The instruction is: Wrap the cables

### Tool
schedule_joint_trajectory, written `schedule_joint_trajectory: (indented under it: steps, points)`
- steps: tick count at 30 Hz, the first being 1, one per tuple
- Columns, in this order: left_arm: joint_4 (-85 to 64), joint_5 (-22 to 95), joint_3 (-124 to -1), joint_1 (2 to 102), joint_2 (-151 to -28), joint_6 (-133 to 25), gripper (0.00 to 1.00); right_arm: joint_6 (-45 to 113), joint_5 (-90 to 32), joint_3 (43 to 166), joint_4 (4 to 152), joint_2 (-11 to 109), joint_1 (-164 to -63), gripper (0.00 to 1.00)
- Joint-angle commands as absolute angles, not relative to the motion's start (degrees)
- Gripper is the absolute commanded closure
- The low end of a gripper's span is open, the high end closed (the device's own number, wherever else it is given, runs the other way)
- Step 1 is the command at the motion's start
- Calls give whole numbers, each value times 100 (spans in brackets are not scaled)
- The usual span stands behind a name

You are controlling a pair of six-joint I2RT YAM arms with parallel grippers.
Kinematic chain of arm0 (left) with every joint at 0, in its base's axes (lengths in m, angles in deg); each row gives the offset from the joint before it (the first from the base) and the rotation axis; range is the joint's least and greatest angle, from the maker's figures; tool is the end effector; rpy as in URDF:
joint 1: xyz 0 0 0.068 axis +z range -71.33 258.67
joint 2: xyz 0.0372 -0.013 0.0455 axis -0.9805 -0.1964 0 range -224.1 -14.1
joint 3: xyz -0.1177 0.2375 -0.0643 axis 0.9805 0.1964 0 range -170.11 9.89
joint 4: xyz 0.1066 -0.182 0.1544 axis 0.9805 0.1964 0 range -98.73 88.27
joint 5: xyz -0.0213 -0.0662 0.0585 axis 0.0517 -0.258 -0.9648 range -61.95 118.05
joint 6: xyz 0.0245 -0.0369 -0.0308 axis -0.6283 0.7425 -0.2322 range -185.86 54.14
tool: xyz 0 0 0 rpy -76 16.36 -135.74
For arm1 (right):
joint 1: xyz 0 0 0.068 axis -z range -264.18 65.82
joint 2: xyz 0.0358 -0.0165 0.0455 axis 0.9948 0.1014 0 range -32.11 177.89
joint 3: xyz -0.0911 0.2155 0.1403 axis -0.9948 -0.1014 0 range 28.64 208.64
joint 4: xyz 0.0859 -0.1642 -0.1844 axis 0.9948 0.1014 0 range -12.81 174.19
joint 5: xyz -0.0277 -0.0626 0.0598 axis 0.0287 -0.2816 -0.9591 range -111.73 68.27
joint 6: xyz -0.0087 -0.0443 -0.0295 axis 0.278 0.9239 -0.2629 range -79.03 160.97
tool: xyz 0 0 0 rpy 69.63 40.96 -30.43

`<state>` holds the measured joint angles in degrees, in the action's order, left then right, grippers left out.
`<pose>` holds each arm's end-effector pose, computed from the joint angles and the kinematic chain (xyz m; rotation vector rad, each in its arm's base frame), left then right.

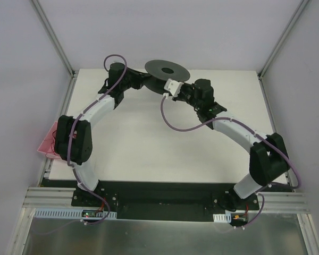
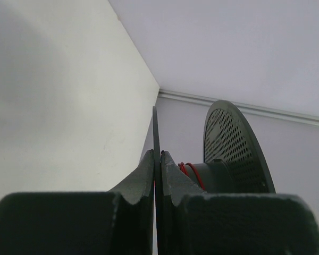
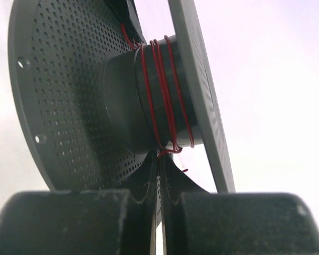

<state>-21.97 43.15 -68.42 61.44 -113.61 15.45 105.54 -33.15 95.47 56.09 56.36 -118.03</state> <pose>0.3994 -0.1335 0.3261 -0.8388 1.7615 -1.4449 0.3047 0.2129 0.3418 -1.2971 0.9127 -0.2621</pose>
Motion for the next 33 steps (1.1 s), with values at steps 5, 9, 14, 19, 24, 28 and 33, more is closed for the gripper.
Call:
schedule_joint_trajectory:
  steps: [5, 9, 14, 19, 24, 28, 33]
  points:
    - [-4098, 5433, -6957, 5933, -12580, 1456, 100, 10416, -3580, 10079, 4389, 7194, -11530, 100]
    - [-4406, 5494, -7211, 6021, -13440, 1368, 100, 10688, -3307, 10369, 3862, 8133, -11424, 100]
    - [-4617, 5512, -8071, 6101, -14530, 1280, 100, 11188, -2973, 11098, 3272, 9285, -11371, 100]
    - [-4565, 5451, -9108, 6171, -15576, 1201, 100, 11681, -2622, 12099, 2894, 10436, -11301, 100]
    - [-4152, 5398, -9936, 6276, -16184, 964, 63, 12102, -2358, 13250, 2920, 11439, -11204, 100]
    - [-4064, 5442, -9569, 6426, -15966, 946, 35, 12358, -2322, 13884, 3069, 11941, -11108, 100]
    - [-3950, 5345, -8515, 6610, -15114, 858, 23, 12560, -2419, 14184, 3184, 12240, -11046, 100]
